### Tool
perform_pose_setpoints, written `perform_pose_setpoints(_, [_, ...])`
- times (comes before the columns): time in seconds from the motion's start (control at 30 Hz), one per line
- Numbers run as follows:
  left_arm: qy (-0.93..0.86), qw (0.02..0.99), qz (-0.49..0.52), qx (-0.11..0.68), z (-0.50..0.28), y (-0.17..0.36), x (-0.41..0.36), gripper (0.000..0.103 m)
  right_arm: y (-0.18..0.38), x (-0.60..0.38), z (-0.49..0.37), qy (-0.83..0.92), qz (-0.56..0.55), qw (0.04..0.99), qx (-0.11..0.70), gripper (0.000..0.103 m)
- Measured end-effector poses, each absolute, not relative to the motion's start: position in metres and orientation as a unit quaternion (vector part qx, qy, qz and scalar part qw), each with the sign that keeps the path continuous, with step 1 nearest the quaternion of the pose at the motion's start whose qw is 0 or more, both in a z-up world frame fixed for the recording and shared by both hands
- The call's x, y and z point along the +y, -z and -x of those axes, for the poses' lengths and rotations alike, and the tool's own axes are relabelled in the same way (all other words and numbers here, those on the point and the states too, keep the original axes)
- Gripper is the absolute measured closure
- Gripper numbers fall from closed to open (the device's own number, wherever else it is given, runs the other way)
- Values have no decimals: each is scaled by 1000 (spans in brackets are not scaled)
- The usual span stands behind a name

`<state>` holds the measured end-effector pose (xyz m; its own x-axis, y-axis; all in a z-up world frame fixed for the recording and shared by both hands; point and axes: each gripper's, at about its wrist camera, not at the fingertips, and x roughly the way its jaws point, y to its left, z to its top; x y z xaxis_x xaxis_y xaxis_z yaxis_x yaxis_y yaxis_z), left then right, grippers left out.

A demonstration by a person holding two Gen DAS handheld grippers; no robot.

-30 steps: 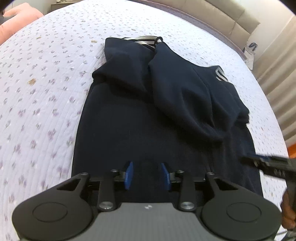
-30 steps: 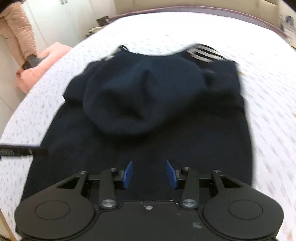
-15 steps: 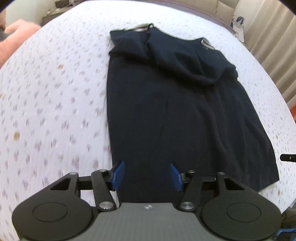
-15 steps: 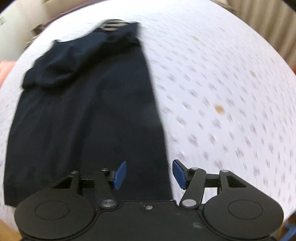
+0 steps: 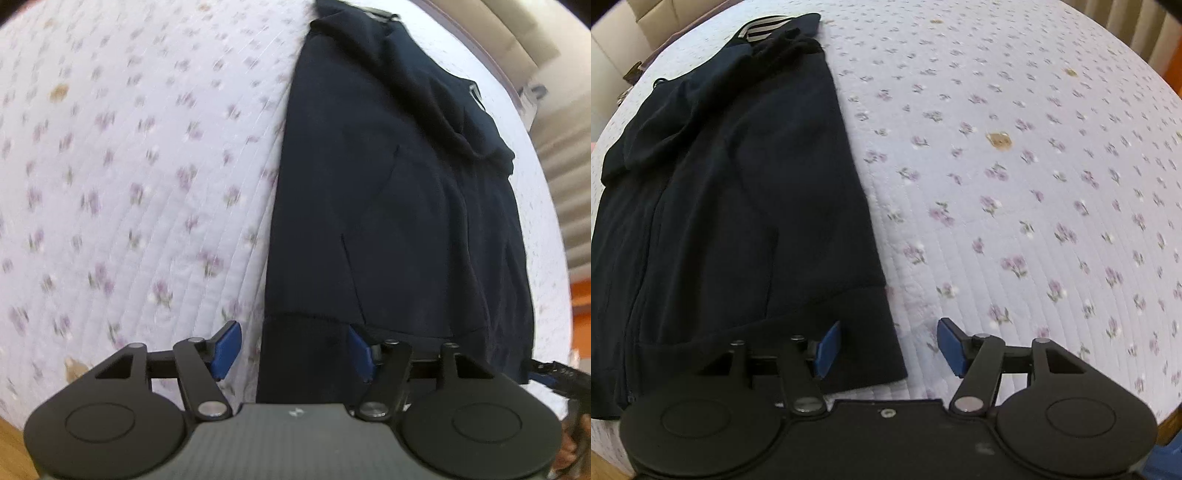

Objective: Fold large clothes
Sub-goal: 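Grasp the hoodie hem with the left gripper while the right gripper grasps the hem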

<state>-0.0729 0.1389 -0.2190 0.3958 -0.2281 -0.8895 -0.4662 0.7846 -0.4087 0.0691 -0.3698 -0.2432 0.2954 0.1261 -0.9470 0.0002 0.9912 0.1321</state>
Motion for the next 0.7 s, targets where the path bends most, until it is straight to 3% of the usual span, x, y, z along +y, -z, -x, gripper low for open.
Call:
perform_pose_setpoints(0.13, [-45, 760, 368, 534, 78, 232, 141, 35, 251, -368, -73, -50, -62, 793, 603, 28])
perform_pose_setpoints(0.2, [-47, 759, 376, 529, 79, 236, 142, 35, 251, -364, -70, -65, -61, 791, 605, 34])
perform_pose_setpoints(0.23, [-47, 759, 379, 527, 80, 237, 142, 35, 251, -361, -69, -71, -60, 790, 606, 43])
perform_pose_setpoints(0.33, [-54, 767, 355, 533, 78, 236, 136, 51, 250, -352, -66, -73, -52, 791, 605, 54])
perform_pose_setpoints(0.43, [-60, 778, 312, 543, 71, 232, 126, 74, 246, -348, -68, -83, -56, 793, 600, 88])
perform_pose_setpoints(0.5, [-55, 781, 310, 540, 66, 228, 119, 90, 241, -346, -71, -85, -62, 796, 595, 89])
perform_pose_setpoints(0.7, [-48, 806, 332, 487, 45, 185, 133, 94, 188, -349, -103, -115, -113, 821, 547, 91])
